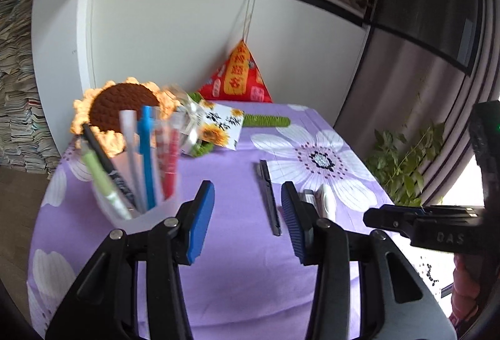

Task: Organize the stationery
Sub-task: 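Reach the left tool down and close it on the black utility knife, then lift the utility knife with the left tool while the right tool grasps the orange marker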

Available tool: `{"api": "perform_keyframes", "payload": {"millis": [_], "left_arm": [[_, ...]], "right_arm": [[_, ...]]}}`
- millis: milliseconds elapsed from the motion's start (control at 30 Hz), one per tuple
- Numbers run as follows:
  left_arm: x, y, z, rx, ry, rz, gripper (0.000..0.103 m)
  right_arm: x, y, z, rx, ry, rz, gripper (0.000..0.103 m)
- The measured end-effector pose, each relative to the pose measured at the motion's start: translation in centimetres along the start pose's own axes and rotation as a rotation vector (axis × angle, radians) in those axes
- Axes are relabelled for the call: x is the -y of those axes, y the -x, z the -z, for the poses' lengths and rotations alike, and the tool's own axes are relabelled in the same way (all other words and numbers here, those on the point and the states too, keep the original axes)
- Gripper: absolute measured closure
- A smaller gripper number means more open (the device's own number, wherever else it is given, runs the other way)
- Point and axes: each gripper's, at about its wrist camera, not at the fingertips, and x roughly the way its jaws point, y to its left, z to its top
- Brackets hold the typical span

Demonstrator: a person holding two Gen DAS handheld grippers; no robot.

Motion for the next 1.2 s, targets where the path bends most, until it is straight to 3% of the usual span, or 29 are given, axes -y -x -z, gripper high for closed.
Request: {"api": "perform_keyframes", "payload": {"millis": [300, 667, 733, 767, 833, 867, 967, 1200], "left_arm": [[2.1, -8.2, -1.7, -0.178, -0.001, 0.000, 0.061], [2.4, -16.8, -3.0, -0.283, 0.003, -0.107, 0.062], [2.3, -18.0, -3.0, -0.314, 0.009, -0.109, 0.068], [2.4, -18.4, -2.9, -0.326, 0.007, -0.107, 0.078], [2.8, -18.3, -3.0, -0.312, -0.030, -0.126, 0.092], [2.9, -18.3, -3.0, -0.315, -0.036, -0.123, 0.094], [2.6, -16.9, -3.1, -0.314, -0.009, -0.084, 0.094], [1.4, -7.4, -3.0, -0.176, 0.020, -0.014, 0.094]], "right_arm": [[2.5, -0.6, 0.6, -0.022, 0.001, 0.020, 0.072], [4.4, -1.7, 0.5, -0.046, 0.009, 0.005, 0.072], [4.6, -1.8, 0.5, -0.047, 0.007, 0.005, 0.072], [4.7, -1.8, 0.5, -0.048, 0.006, 0.005, 0.072], [4.8, -1.9, 0.4, -0.048, 0.006, 0.004, 0.072], [4.8, -2.0, 0.3, -0.048, 0.008, 0.002, 0.072], [4.3, -1.9, 0.2, -0.038, 0.040, -0.004, 0.072], [0.4, -2.7, -1.0, -0.039, 0.219, -0.048, 0.072]]}}
